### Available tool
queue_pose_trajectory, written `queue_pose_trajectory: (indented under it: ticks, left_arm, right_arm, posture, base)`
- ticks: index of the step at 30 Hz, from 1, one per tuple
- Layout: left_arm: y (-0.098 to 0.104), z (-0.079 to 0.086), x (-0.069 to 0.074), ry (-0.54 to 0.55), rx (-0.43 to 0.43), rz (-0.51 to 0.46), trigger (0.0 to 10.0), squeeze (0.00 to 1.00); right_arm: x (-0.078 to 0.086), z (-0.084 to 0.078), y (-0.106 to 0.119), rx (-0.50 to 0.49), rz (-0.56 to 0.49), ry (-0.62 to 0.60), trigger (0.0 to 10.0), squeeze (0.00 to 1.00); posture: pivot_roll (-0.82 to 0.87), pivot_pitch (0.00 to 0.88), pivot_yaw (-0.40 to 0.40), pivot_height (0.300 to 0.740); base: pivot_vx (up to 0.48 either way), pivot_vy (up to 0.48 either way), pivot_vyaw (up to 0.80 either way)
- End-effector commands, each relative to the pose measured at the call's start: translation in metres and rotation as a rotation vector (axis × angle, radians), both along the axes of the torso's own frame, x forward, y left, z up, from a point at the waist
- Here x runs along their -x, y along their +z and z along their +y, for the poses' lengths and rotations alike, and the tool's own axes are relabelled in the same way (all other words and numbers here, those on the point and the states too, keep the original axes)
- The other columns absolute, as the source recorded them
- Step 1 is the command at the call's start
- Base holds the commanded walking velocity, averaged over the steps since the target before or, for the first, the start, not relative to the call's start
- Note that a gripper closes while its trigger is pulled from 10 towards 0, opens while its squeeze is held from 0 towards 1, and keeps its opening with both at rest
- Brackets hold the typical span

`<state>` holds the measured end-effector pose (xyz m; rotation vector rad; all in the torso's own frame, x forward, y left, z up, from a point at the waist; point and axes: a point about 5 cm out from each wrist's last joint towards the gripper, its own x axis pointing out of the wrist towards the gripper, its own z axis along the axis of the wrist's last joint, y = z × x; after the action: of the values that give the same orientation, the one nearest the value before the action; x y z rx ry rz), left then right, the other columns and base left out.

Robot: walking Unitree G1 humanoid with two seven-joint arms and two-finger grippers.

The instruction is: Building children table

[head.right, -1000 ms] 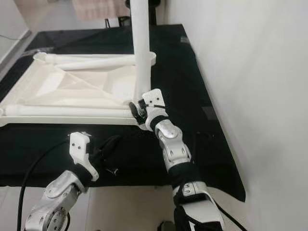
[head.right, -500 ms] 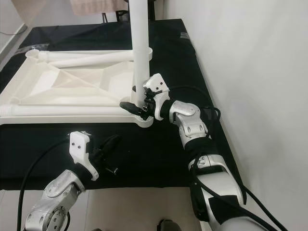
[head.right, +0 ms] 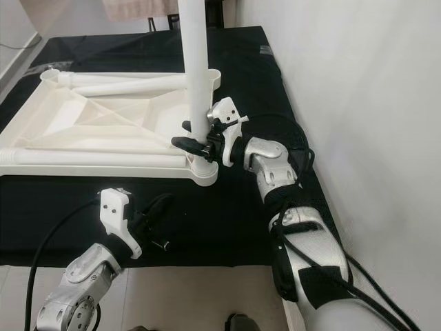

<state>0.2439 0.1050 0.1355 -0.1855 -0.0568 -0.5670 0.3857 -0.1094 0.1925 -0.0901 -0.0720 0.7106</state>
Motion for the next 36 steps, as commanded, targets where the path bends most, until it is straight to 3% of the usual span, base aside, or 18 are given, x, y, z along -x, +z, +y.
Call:
queue_pose_trajectory:
  ticks: [1,2,3,4,5,6,7,14,15,16,19,20,25,26,27,30,31,36]
  left_arm:
    - [-0.003,0.001,0.002,0.008,0.001,0.016,10.0,0.0]
    - [-0.003,0.001,0.002,0.008,0.001,0.016,10.0,0.0]
    - [-0.003,0.001,0.002,0.008,0.0,0.015,10.0,0.0]
    - [-0.003,0.002,0.001,0.009,0.0,0.014,10.0,0.0]
    - [-0.003,0.002,0.001,0.009,0.0,0.014,10.0,0.0]
    - [-0.002,0.002,0.0,0.01,0.0,0.014,10.0,0.0]
    - [-0.003,0.003,0.0,0.01,-0.001,0.014,10.0,0.0]
    - [-0.004,0.003,-0.002,0.012,-0.006,0.014,10.0,0.0]
    - [-0.003,0.003,-0.002,0.019,-0.008,0.011,10.0,0.0]
    - [-0.003,0.004,-0.002,0.023,-0.009,0.01,10.0,0.0]
    - [-0.003,0.004,-0.002,0.026,-0.009,0.009,10.0,0.0]
    - [-0.003,0.004,-0.002,0.025,-0.008,0.01,10.0,0.0]
    - [-0.003,0.004,-0.002,0.018,-0.005,0.014,10.0,0.0]
    - [-0.003,0.004,-0.002,0.017,-0.004,0.014,10.0,0.0]
    - [-0.003,0.004,-0.002,0.017,-0.004,0.014,10.0,0.0]
    - [-0.003,0.002,-0.002,0.015,-0.001,0.014,10.0,0.0]
    - [-0.003,0.002,-0.002,0.015,-0.001,0.014,10.0,0.0]
    - [-0.003,0.002,-0.002,0.015,0.002,0.014,10.0,0.0]
  right_arm:
    - [0.0,-0.022,-0.035,0.029,0.154,-0.301,0.0,0.0]
    - [0.0,-0.022,-0.035,0.029,0.154,-0.301,0.0,0.0]
    - [0.003,-0.031,-0.045,0.021,0.19,-0.505,0.0,0.0]
    - [0.022,-0.016,-0.06,-0.012,0.221,-0.551,0.0,0.0]
    - [0.022,-0.016,-0.06,-0.012,0.221,-0.551,0.0,0.0]
    - [0.036,-0.004,-0.064,-0.024,0.218,-0.57,0.0,0.0]
    - [0.041,0.015,-0.061,-0.012,0.181,-0.48,0.0,0.0]
    - [0.017,0.035,-0.049,-0.054,0.18,-0.417,0.0,0.0]
    - [0.014,0.036,-0.044,-0.048,0.167,-0.431,4.2,0.0]
    - [0.011,0.037,-0.04,-0.043,0.153,-0.429,10.0,0.0]
    - [0.011,0.037,-0.037,-0.038,0.145,-0.441,10.0,0.0]
    - [0.01,0.036,-0.032,-0.054,0.135,-0.407,10.0,1.0]
    - [0.008,0.031,-0.01,-0.111,0.085,-0.29,10.0,1.0]
    - [0.007,0.029,-0.003,-0.116,0.068,-0.219,10.0,0.04]
    - [0.007,0.029,-0.003,-0.116,0.068,-0.219,10.0,0.04]
    - [0.007,0.025,0.01,-0.043,0.009,0.071,10.0,0.0]
    - [0.007,0.025,0.01,-0.043,0.009,0.071,10.0,0.0]
    - [0.013,0.024,0.01,0.041,0.015,0.355,10.0,0.0]
  posture:
    - [0.05,0.167,-0.018,0.74]
    - [0.05,0.167,-0.018,0.74]
    - [0.04,0.17,-0.014,0.74]
    - [0.04,0.175,0.0,0.74]
    - [0.04,0.175,0.0,0.74]
    - [0.04,0.174,0.002,0.74]
    - [0.03,0.166,0.006,0.74]
    - [0.05,0.151,-0.001,0.74]
    - [0.06,0.149,-0.004,0.74]
    - [0.06,0.148,-0.007,0.74]
    - [0.06,0.148,-0.007,0.74]
    - [0.06,0.148,-0.006,0.74]
    - [0.05,0.15,-0.003,0.74]
    - [0.05,0.151,-0.003,0.74]
    - [0.05,0.151,-0.003,0.74]
    - [0.05,0.151,-0.007,0.74]
    - [0.05,0.151,-0.007,0.74]
    - [0.05,0.151,-0.01,0.74]
  base:
    - [0.0,0.0,0.0]
    - [0.0,0.0,0.0]
    - [0.0,0.0,0.0]
    - [0.0,0.0,0.0]
    - [0.0,0.0,0.0]
    - [0.0,0.0,0.0]
    - [0.0,0.0,0.0]
    - [0.0,0.0,0.0]
    - [0.0,0.0,0.0]
    - [0.0,0.0,0.0]
    - [0.0,0.0,0.0]
    - [0.0,0.0,0.0]
    - [0.0,0.0,0.0]
    - [0.0,0.0,0.0]
    - [0.0,0.0,0.0]
    - [0.0,0.0,0.0]
    - [0.0,0.0,0.0]
    - [0.0,0.0,0.0]
